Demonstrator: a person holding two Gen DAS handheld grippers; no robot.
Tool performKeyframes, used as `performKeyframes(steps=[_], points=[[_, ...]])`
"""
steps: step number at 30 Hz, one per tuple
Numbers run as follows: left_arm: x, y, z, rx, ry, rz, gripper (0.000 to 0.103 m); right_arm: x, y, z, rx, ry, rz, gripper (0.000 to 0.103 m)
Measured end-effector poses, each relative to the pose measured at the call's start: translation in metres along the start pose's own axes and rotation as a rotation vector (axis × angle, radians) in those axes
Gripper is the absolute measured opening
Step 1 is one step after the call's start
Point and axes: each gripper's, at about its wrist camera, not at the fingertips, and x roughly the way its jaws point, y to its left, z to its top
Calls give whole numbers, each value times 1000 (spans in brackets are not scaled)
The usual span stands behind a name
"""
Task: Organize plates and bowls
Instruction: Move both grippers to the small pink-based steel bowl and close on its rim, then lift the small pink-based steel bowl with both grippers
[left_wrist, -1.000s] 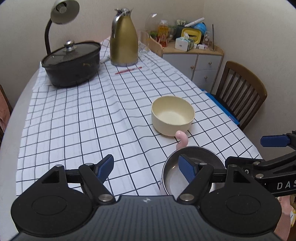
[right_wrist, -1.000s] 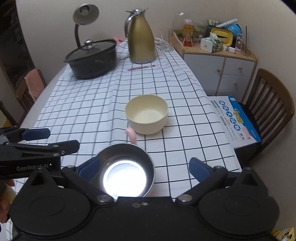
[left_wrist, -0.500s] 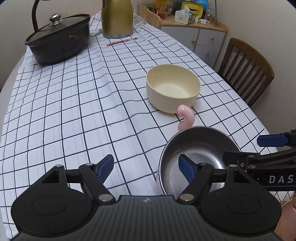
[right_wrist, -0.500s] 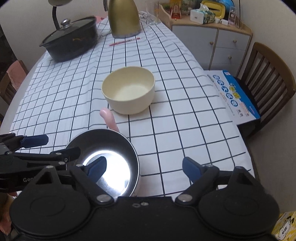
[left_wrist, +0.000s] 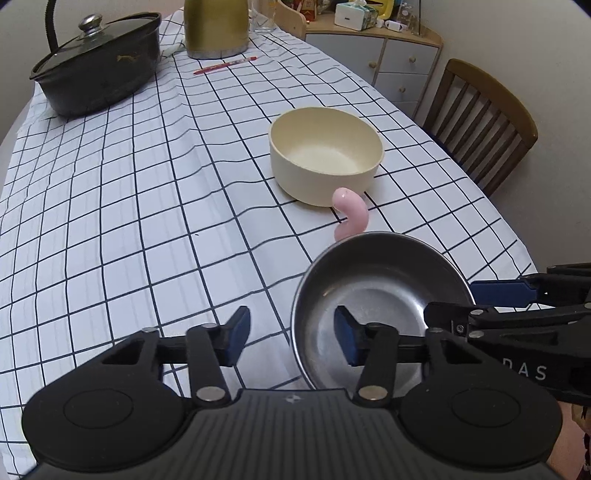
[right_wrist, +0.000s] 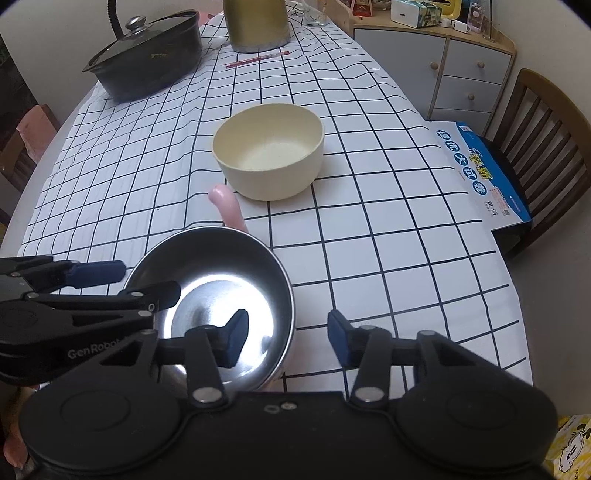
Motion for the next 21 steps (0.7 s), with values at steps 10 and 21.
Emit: performKeyframes(steps=[10,21], points=[[-2,-6,-2,14,21,-2,16,-6,-1,0,6,-11,6,22],[-8,-10,-2,11,14,31,11,-8,-1,-3,27,-14,-23,5]])
